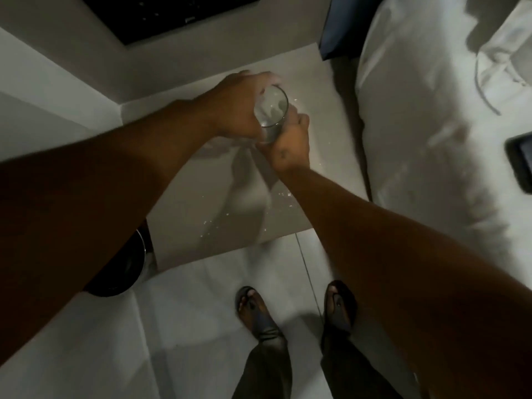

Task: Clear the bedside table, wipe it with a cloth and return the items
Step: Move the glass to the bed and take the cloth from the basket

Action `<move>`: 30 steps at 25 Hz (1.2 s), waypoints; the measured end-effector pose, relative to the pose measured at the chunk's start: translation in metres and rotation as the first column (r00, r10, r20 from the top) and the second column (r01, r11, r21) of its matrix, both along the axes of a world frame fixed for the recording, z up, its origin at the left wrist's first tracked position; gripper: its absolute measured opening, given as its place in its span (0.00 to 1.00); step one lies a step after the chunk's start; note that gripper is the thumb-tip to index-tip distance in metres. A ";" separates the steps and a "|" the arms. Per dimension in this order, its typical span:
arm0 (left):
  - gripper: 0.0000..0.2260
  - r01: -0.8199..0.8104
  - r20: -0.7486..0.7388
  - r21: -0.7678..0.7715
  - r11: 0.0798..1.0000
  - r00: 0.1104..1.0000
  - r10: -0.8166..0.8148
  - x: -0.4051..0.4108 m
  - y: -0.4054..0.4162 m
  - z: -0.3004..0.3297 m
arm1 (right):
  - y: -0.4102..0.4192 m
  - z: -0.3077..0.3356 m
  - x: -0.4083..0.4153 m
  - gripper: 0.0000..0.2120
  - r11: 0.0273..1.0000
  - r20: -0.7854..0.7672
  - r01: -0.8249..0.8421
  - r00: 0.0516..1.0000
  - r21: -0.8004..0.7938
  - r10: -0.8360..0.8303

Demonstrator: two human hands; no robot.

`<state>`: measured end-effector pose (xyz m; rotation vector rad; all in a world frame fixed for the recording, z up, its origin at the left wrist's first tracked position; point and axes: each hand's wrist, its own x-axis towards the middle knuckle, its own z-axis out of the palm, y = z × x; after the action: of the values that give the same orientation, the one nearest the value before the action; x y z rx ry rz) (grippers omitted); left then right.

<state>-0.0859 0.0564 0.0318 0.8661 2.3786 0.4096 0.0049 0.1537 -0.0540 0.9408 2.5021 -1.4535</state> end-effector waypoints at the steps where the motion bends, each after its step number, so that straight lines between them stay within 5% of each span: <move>1: 0.42 0.026 -0.015 0.005 1.000 1.000 -0.026 -0.003 0.003 0.004 | 0.003 0.005 0.000 0.36 1.000 0.000 -0.011 1.000 0.023 0.011; 4: 0.39 0.067 0.017 0.002 0.998 0.998 -0.067 0.003 0.023 0.039 | 0.021 0.035 0.023 0.32 0.997 -0.108 0.005 0.994 0.080 0.003; 8: 0.37 0.277 0.201 0.120 0.953 0.934 -0.297 0.041 0.118 0.123 | 0.068 0.106 0.107 0.24 0.948 -0.352 0.314 0.882 -0.058 -0.314; 12: 0.29 0.514 0.310 0.219 0.830 0.770 -0.558 0.141 0.277 0.171 | 0.141 0.170 0.218 0.24 0.661 -0.270 0.747 0.623 -0.075 -0.734; 16: 0.27 0.629 0.356 0.115 0.769 0.697 -0.623 0.266 0.391 0.173 | 0.195 0.189 0.316 0.30 0.387 -0.197 0.922 0.377 -0.016 -0.905; 19: 0.26 0.682 0.285 -0.054 0.729 0.710 -0.644 0.313 0.428 0.153 | 0.211 0.186 0.342 0.15 0.322 -0.069 0.947 0.320 -0.017 -0.945; 22: 0.25 0.667 0.220 -0.176 0.725 0.744 -0.631 0.330 0.446 0.134 | 0.226 0.185 0.353 0.16 0.315 0.008 0.942 0.318 -0.117 -0.948; 24: 0.25 0.683 0.213 -0.266 0.681 0.730 -0.649 0.337 0.453 0.136 | 0.232 0.195 0.361 0.18 0.402 0.074 0.902 0.417 -0.159 -0.906; 25: 0.25 0.710 0.180 -0.333 0.620 0.693 -0.698 0.345 0.458 0.144 | 0.233 0.204 0.372 0.20 0.438 0.086 0.888 0.452 -0.141 -0.888; 27: 0.26 0.766 -0.058 -0.403 0.501 0.525 -0.849 0.374 0.473 0.166 | 0.234 0.223 0.409 0.24 0.370 0.005 0.929 0.370 0.002 -0.929; 30: 0.27 0.919 -0.248 -0.068 0.388 0.361 -0.899 0.454 0.499 0.192 | 0.246 0.249 0.488 0.24 0.104 -0.188 0.959 0.156 0.263 -0.970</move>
<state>0.3677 0.5552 0.2242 2.2067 1.6320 -0.0961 0.4932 0.3999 0.1946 3.0888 1.9300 -0.9824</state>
